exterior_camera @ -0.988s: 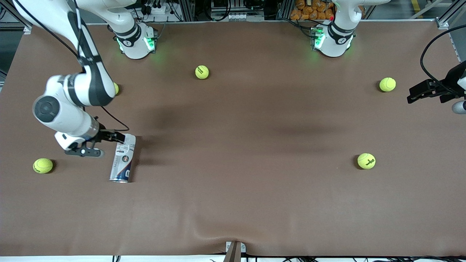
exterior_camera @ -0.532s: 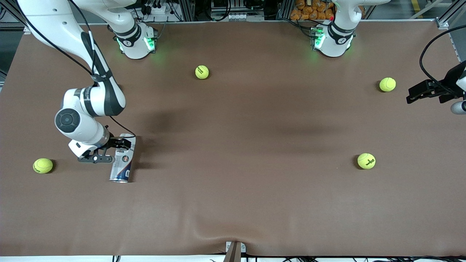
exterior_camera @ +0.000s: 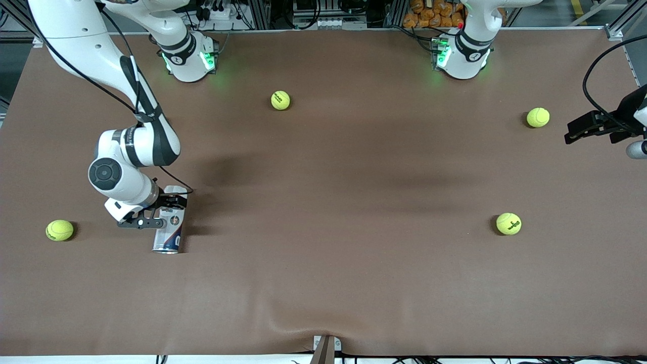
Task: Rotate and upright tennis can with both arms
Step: 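Lower the right gripper and close it around the can's middle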
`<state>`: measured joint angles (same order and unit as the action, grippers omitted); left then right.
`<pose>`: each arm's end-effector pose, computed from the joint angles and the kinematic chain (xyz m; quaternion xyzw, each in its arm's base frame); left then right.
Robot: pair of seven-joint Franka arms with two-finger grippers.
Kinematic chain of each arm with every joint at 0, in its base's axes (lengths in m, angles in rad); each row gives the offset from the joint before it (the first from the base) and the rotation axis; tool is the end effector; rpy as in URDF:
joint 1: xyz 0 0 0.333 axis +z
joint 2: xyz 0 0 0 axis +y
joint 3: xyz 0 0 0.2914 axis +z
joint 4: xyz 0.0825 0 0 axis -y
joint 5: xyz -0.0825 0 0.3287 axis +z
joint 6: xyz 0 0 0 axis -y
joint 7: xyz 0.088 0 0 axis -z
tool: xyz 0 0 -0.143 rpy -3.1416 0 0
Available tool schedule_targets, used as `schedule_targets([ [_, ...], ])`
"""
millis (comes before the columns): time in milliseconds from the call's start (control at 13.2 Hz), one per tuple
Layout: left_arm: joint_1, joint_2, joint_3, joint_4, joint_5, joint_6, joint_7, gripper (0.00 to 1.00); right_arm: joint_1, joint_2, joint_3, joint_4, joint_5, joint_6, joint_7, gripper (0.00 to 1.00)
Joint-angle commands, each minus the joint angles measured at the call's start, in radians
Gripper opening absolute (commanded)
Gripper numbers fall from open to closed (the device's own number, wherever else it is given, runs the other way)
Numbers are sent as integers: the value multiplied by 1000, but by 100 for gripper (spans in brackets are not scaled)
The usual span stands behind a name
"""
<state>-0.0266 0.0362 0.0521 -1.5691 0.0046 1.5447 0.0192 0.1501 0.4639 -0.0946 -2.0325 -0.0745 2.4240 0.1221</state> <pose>0.5033 0.0131 0.5443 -0.9995 -0.0032 0.0303 0.0026 0.5448 0.0278 0.1959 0.9984 -0.0001 -0.0315 0.0478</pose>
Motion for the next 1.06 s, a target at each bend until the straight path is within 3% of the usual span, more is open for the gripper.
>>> schedule_targets([
  [0,7,7,-5,11,8,-11,15,100,-1,35,3,6,-18,20,-4,100],
  [228,5,8,-6,11,8,-11,15,100,3,39,3,8,-18,18,-4,99],
  [532,5,8,-5,11,8,-12,15,100,5,39,3,8,-18,17,-5,80],
  [684,7,8,-5,11,8,-12,16,100,16,39,3,8,-19,15,-7,63],
  [836,7,8,-5,11,8,-12,16,100,19,33,3,8,-19,9,-34,36],
  [912,7,8,-5,11,8,-12,16,100,17,27,3,9,-19,6,-44,29],
  [988,7,8,-5,11,8,-12,18,100,17,25,3,14,-19,4,-53,28],
])
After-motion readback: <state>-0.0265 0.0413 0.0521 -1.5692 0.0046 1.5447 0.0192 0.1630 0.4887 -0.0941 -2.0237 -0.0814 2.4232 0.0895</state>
